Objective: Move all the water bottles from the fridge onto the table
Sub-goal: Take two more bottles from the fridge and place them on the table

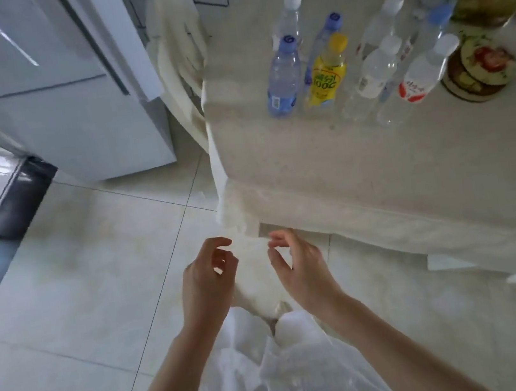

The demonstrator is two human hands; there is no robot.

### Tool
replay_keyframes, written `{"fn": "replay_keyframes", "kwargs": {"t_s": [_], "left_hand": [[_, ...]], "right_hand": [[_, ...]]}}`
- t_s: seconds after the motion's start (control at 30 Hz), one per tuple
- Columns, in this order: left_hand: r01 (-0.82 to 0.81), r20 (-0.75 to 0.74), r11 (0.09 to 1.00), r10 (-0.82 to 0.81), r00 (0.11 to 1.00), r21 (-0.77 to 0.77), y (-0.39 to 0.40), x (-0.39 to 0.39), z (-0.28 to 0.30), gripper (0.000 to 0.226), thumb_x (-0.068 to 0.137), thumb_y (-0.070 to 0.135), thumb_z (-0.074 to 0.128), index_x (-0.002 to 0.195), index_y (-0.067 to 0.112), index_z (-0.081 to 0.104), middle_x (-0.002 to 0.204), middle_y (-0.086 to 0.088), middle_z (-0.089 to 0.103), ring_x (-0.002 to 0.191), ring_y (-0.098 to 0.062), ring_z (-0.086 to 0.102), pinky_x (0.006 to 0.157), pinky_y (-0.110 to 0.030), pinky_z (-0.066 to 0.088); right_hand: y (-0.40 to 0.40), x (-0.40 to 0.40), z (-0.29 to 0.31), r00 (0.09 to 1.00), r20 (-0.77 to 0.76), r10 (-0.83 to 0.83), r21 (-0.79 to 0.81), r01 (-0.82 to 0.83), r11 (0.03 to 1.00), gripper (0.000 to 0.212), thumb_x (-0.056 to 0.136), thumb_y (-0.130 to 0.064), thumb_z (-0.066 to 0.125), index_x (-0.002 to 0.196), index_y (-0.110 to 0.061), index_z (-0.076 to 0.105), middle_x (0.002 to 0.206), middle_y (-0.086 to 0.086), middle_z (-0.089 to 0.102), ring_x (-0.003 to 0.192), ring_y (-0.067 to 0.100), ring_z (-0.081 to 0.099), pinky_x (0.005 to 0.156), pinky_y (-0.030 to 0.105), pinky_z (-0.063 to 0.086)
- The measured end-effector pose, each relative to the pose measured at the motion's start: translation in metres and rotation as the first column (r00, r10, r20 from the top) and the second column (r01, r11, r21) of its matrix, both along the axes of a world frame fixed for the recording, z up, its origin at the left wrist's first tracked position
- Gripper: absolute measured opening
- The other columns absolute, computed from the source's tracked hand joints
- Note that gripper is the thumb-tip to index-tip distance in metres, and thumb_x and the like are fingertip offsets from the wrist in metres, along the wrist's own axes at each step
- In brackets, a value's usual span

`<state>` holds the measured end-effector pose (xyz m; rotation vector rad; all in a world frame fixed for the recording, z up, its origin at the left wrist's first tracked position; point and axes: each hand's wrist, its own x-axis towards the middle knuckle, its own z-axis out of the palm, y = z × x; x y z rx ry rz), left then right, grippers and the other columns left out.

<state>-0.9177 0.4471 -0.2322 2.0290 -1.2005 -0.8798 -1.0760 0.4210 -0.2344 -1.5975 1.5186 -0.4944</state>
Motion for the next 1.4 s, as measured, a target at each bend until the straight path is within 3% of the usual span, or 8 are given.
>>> {"fn": "replay_keyframes", "kwargs": {"t_s": [0.13,0.33,0.6,0.73,0.93,1.1,1.4], "left_hand": [[-0.136,-0.022,0.991,0.136,0.99,0.011,0.025,0.042,0.001,0.02,0.087,0.01,0.061,0.099,0.026,0.064,0.078,0.006,0.071,0.076,-0.016,0.068,0.073,-0.038,0.056],[-0.333,-0.074,0.943,0.334,0.94,0.028,0.067,0.153,0.002,0.023,0.085,0.004,0.058,0.095,0.024,0.064,0.077,0.002,0.072,0.075,-0.019,0.068,0.076,-0.041,0.055],[-0.384,-0.071,0.923,0.383,0.921,-0.003,0.065,0.318,0.011,0.021,0.086,0.006,0.059,0.09,0.027,0.064,0.078,0.003,0.071,0.077,-0.017,0.068,0.077,-0.039,0.055],[-0.36,-0.03,0.931,0.359,0.933,-0.064,0.047,0.374,0.022,0.019,0.087,0.007,0.06,0.09,0.025,0.064,0.08,0.002,0.071,0.076,-0.018,0.067,0.075,-0.039,0.056],[-0.371,-0.02,0.917,0.372,0.928,-0.146,-0.018,0.435,0.039,0.015,0.088,0.01,0.059,0.092,0.023,0.065,0.082,0.002,0.071,0.077,-0.019,0.067,0.078,-0.042,0.057],[-0.308,-0.032,0.918,0.31,0.95,-0.25,-0.108,0.472,0.057,0.013,0.087,0.019,0.056,0.095,0.023,0.066,0.082,0.007,0.071,0.076,-0.013,0.068,0.076,-0.042,0.057],[-0.216,0.054,0.924,0.245,0.968,-0.317,-0.244,0.538,0.108,0.017,0.089,0.016,0.059,0.104,0.024,0.062,0.085,0.007,0.069,0.078,-0.009,0.065,0.077,-0.033,0.054]], "right_hand": [[0.001,0.044,0.003,0.992,0.012,0.123,-0.005,-0.123,0.992,0.026,0.096,-0.024,0.05,0.121,-0.018,0.052,0.116,-0.006,0.063,0.111,0.002,0.055,0.084,-0.007,0.028],[0.001,0.156,0.014,0.955,-0.006,0.297,-0.024,-0.297,0.955,0.026,0.096,-0.025,0.05,0.121,-0.02,0.05,0.116,-0.007,0.062,0.111,0.002,0.054,0.083,-0.003,0.031],[-0.01,0.311,0.022,0.951,0.016,0.308,-0.046,-0.307,0.951,0.023,0.095,-0.025,0.051,0.118,-0.021,0.052,0.112,-0.009,0.063,0.11,0.004,0.055,0.101,0.026,0.042],[-0.023,0.362,0.029,0.957,0.03,0.289,-0.076,-0.286,0.955,0.024,0.095,-0.025,0.052,0.119,-0.021,0.052,0.111,-0.01,0.062,0.109,0.003,0.057,0.1,0.029,0.045],[-0.069,0.415,0.047,0.962,0.035,0.27,-0.105,-0.265,0.958,0.024,0.095,-0.025,0.053,0.119,-0.019,0.055,0.11,-0.01,0.064,0.109,0.001,0.056,0.1,0.029,0.045],[-0.147,0.462,0.064,0.961,0.05,0.273,-0.179,-0.26,0.949,0.024,0.095,-0.023,0.053,0.118,-0.017,0.056,0.111,-0.004,0.065,0.109,0.01,0.059,0.1,0.034,0.046],[-0.288,0.545,0.121,0.95,0.097,0.296,-0.32,-0.252,0.913,0.027,0.095,-0.023,0.052,0.12,-0.014,0.054,0.113,-0.003,0.064,0.11,0.01,0.058,0.1,0.035,0.048]]}}
